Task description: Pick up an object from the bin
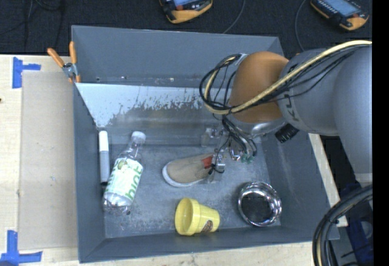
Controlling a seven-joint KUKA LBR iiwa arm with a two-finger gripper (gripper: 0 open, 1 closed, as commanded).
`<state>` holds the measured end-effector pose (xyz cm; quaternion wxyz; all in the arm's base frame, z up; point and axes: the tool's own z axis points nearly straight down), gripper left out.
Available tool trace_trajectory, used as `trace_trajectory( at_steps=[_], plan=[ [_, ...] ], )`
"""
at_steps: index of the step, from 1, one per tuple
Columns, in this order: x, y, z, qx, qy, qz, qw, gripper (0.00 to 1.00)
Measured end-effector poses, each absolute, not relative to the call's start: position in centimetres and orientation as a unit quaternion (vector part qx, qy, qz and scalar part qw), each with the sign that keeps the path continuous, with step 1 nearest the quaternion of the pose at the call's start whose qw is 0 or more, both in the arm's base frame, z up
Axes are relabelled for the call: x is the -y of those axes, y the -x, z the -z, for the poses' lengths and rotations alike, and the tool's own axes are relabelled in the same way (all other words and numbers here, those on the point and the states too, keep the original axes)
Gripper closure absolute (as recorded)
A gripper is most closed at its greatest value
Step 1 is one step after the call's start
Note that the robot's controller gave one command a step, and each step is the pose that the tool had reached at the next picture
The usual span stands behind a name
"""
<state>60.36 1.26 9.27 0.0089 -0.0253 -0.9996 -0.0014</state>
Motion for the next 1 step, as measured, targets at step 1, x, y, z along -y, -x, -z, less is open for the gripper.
trace_trajectory(
  at_steps=[1],
  plan=[
    [-9.94, -58.86, -6.81, 1.0, 0.013, 0.003, 0.012, 0.0]
  ],
)
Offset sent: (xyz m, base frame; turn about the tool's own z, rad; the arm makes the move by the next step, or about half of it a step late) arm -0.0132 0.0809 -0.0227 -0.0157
